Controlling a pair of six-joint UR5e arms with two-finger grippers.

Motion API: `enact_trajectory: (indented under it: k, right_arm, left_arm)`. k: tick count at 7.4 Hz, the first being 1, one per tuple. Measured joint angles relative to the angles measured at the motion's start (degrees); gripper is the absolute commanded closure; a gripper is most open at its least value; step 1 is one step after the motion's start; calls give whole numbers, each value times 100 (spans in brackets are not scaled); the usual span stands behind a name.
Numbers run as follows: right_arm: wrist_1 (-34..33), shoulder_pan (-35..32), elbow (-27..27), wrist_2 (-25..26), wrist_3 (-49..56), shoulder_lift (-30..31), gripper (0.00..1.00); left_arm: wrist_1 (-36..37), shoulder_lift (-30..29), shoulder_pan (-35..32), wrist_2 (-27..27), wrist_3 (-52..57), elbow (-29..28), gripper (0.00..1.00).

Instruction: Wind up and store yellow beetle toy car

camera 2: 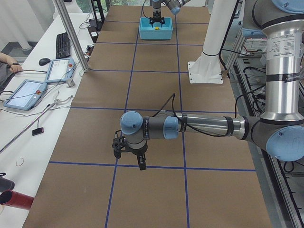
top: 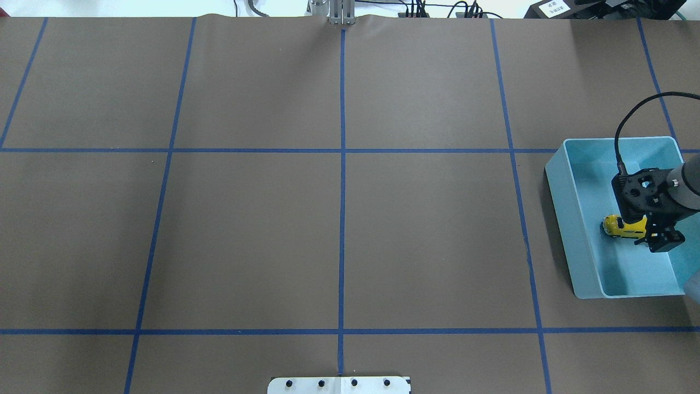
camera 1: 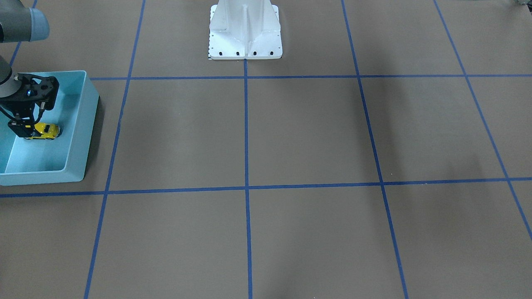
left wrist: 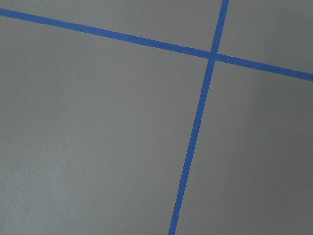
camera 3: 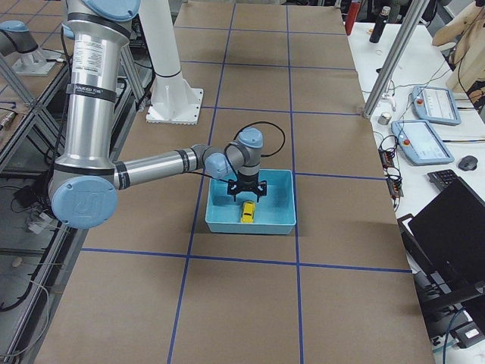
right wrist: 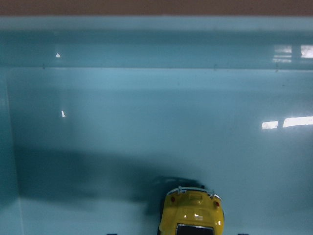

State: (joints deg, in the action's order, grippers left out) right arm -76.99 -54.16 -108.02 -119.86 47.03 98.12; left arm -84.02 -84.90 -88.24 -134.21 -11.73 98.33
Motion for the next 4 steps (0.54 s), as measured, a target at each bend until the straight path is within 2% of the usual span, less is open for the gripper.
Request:
enact_trajectory:
  k: [2,4]
  right_arm:
    - [-628,-994,-50,-548,27,-129,0]
    - [-1381,-2042,40,-726,-101,-143,0]
  left_arm:
    - [0,5,0,5,0,-11,0]
    - [4,7,0,8,11,-38,0]
